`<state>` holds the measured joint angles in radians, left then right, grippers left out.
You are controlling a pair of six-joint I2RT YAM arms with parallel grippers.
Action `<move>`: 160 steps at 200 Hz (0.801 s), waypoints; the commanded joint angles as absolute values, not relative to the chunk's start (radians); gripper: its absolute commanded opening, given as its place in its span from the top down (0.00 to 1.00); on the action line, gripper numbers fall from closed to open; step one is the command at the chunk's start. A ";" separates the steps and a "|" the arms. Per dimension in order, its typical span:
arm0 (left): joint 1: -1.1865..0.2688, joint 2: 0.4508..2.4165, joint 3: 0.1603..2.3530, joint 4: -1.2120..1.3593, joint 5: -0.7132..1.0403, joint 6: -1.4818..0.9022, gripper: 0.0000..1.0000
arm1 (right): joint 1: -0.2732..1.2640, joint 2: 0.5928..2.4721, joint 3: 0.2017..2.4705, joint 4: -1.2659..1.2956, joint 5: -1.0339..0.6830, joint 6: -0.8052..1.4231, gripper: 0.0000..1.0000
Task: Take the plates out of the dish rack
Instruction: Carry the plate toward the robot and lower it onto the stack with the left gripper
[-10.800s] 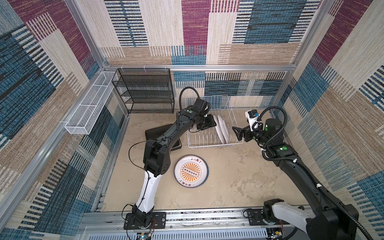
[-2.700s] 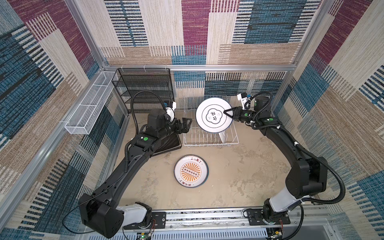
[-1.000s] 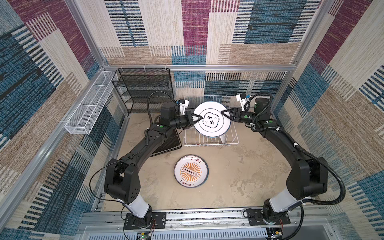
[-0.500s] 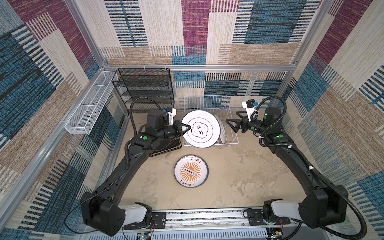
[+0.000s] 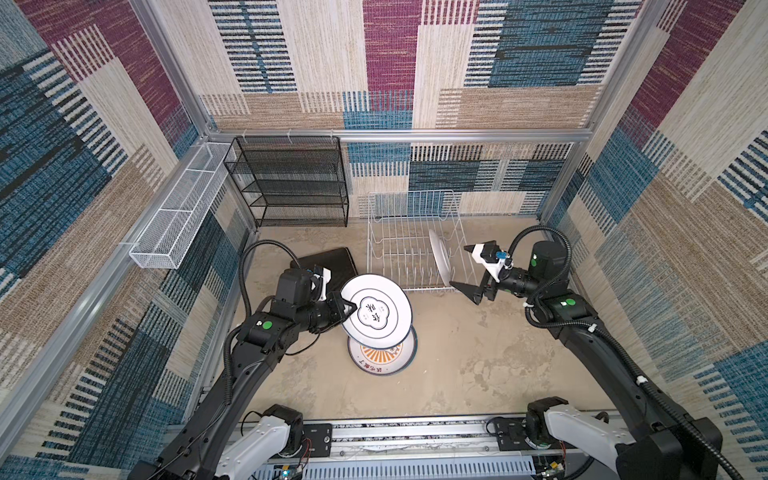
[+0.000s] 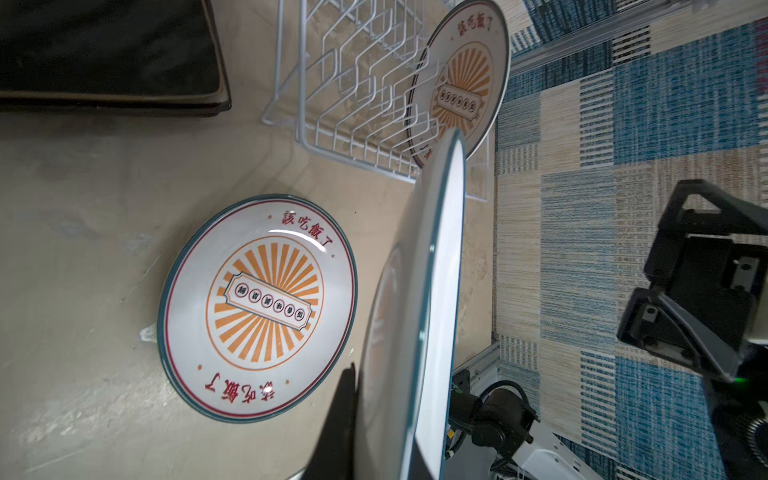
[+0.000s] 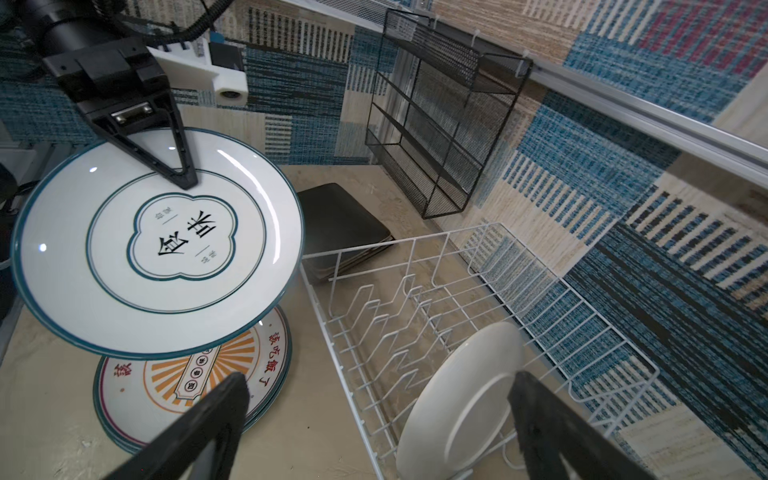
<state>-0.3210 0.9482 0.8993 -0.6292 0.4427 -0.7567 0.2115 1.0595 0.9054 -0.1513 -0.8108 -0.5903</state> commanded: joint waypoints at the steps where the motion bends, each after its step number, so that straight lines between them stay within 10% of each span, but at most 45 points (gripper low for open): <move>1: -0.321 0.921 0.860 -0.655 0.428 -0.740 1.00 | 0.223 1.047 0.903 -0.227 -0.845 -0.720 0.00; 160: -0.319 1.048 0.565 -0.249 0.528 -0.864 1.00 | 0.260 1.058 0.863 -0.284 -0.802 -0.795 0.00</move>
<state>-0.3206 1.0286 0.5808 -0.3832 0.4797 -0.8055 0.2596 1.0569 0.8696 -0.3073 -0.8089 -0.7895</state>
